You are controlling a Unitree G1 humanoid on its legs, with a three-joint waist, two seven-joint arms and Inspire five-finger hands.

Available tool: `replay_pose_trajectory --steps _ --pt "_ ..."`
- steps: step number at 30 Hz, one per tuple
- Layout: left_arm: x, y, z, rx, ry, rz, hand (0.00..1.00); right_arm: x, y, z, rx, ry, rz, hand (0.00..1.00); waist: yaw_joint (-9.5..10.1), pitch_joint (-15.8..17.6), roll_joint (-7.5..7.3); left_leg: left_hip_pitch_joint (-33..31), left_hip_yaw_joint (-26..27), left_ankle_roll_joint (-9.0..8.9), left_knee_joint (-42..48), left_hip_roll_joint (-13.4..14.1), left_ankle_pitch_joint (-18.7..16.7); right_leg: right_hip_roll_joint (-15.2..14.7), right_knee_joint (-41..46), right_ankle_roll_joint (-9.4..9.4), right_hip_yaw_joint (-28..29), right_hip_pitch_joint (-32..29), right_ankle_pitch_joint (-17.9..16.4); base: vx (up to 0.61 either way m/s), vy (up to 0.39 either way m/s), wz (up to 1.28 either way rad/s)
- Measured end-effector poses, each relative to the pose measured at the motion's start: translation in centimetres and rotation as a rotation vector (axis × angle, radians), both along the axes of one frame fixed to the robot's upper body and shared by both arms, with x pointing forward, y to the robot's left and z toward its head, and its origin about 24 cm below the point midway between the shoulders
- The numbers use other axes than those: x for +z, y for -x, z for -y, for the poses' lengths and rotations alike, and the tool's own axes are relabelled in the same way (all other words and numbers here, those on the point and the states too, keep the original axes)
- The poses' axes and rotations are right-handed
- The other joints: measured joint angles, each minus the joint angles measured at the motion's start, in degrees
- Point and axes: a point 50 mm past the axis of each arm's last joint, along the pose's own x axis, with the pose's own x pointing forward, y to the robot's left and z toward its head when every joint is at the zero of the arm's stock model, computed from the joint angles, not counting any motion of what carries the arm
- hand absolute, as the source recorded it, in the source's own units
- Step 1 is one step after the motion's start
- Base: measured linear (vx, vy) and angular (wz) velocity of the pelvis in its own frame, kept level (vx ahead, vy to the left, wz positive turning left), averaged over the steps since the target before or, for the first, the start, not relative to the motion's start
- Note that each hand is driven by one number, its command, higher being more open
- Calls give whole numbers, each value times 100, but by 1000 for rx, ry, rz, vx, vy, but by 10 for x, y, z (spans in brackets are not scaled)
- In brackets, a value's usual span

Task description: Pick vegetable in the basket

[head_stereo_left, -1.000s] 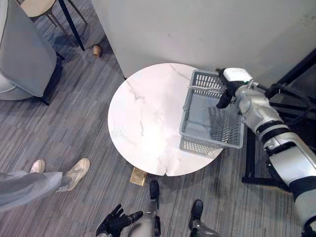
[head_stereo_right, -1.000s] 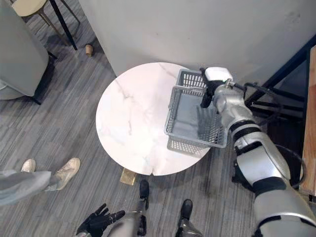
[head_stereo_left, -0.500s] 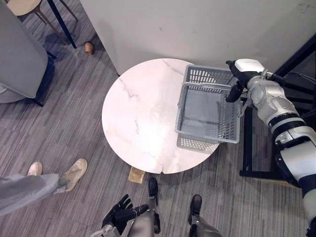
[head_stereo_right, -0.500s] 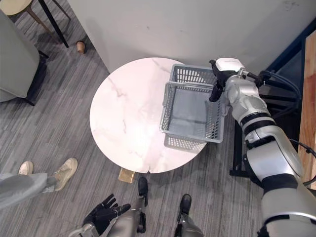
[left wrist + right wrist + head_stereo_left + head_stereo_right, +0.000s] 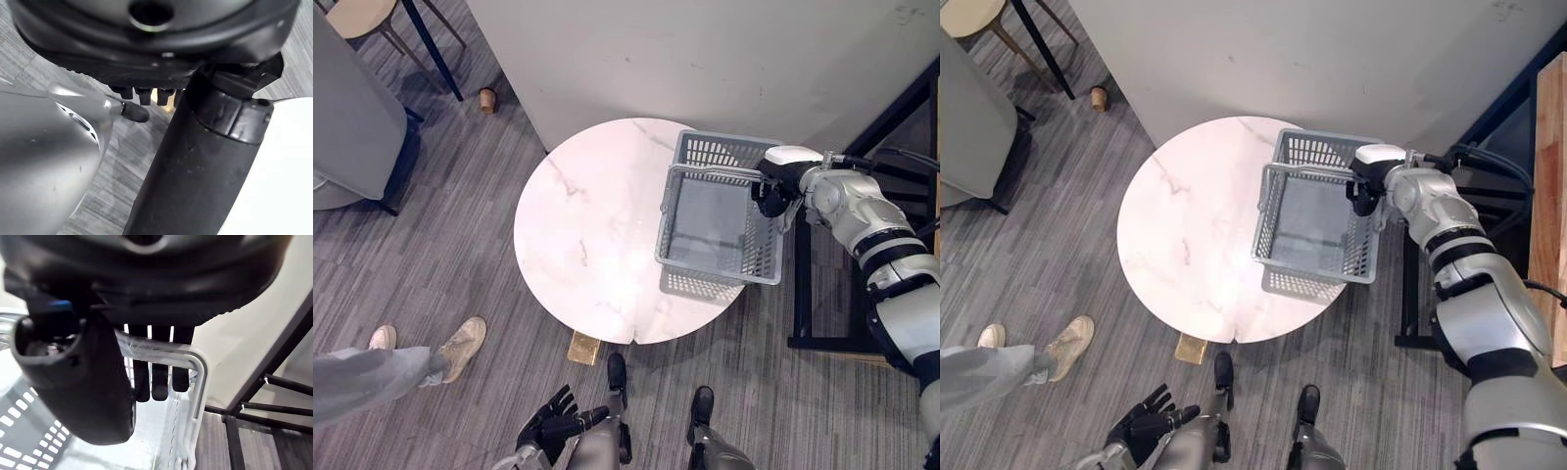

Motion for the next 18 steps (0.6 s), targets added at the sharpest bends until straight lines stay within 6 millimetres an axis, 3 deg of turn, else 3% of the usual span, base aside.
replay_pose_trajectory --steps 4,6,10,11,14,15,18 --pt "-2 3 0 -9 -5 -14 100 -21 3 4 13 -183 -3 0 -12 -19 23 120 5 -31 10 -3 -23 -6 0 8 3 116 -22 0 0 0" --pt "-3 5 0 -19 -14 -28 100 -42 10 7 28 -313 -6 0 -27 -93 16 234 10 -88 25 -4 -65 -12 0 14 7 230 -60 13 10 -2" --pt "-7 12 -3 16 -7 -63 100 -97 33 -6 87 -558 -65 0 -190 -443 -137 356 166 -166 27 -1 -123 -18 12 38 144 268 -106 40 12 -16" --pt "-8 13 -4 51 -5 -69 100 -125 49 -9 78 -679 -106 0 -308 -594 -237 412 238 -200 27 -1 -149 -25 28 64 200 286 -124 52 5 -21" --pt "-9 15 -2 70 -11 -84 100 -170 79 -14 30 -902 -194 0 -540 -774 -389 649 387 -236 25 -7 -177 -44 31 99 342 447 -151 46 10 -30" --pt "-11 17 1 81 -9 -96 100 -200 104 -16 -11 -1001 -262 0 -628 -981 -472 764 521 -268 -1 -8 -230 -44 31 116 471 493 -179 20 14 -42" --pt "-16 27 6 107 5 -126 100 -242 146 -22 -77 -1105 -382 0 -901 -1260 -519 1003 686 -223 -4 14 -367 -1 32 119 643 628 -220 6 15 -38"
